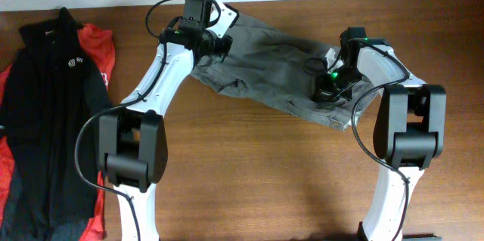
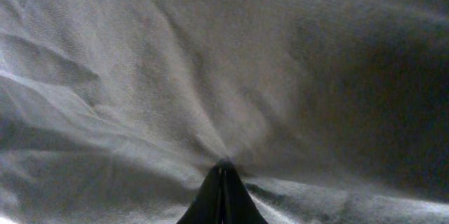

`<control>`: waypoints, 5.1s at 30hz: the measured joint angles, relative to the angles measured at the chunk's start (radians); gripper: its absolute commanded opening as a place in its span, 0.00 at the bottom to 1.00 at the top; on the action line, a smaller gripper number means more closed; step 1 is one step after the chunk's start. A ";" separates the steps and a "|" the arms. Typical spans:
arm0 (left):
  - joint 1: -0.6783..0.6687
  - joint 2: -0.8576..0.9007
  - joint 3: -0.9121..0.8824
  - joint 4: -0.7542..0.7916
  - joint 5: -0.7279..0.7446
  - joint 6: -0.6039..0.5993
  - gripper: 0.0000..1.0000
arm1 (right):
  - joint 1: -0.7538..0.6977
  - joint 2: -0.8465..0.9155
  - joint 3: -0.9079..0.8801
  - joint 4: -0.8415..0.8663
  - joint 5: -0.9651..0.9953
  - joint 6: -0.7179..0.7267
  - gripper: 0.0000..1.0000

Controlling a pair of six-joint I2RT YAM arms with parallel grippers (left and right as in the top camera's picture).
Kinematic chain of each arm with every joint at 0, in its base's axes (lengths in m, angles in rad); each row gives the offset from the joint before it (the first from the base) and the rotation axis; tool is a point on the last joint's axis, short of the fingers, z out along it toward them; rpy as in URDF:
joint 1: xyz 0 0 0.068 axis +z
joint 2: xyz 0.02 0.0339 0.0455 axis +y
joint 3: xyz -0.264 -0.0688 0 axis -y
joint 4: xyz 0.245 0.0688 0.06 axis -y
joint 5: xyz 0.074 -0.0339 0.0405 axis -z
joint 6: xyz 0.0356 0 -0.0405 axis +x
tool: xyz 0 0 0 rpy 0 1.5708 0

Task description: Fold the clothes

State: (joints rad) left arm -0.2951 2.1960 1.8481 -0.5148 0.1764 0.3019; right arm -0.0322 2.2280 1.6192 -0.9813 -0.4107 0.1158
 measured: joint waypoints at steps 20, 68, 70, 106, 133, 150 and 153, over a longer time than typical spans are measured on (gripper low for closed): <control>-0.085 0.174 0.002 0.064 0.013 0.021 0.00 | 0.000 -0.002 -0.004 0.007 -0.002 0.000 0.04; -0.002 0.212 0.110 -0.185 -0.157 -0.106 0.71 | -0.005 -0.008 0.046 -0.140 0.041 0.020 0.19; 0.010 0.211 0.111 -0.271 -0.151 -0.117 0.71 | -0.021 -0.023 0.047 -0.206 0.067 0.020 0.20; 0.086 0.048 0.081 -0.472 -0.098 -0.183 0.31 | -0.230 -0.226 0.161 -0.212 0.187 -0.035 0.63; 0.086 0.027 -0.196 -0.156 -0.098 -0.179 0.00 | -0.280 -0.212 -0.248 0.099 0.068 -0.082 0.63; 0.086 0.026 -0.198 -0.157 -0.098 -0.179 0.01 | -0.249 -0.256 -0.446 0.491 -0.039 0.146 0.04; 0.086 0.026 -0.198 -0.159 -0.098 -0.179 0.01 | -0.279 -0.249 -0.440 0.472 -0.069 0.145 0.04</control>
State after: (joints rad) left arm -0.2092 2.2215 1.6501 -0.6735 0.0788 0.1226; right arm -0.3115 1.9789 1.1793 -0.5091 -0.4793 0.2607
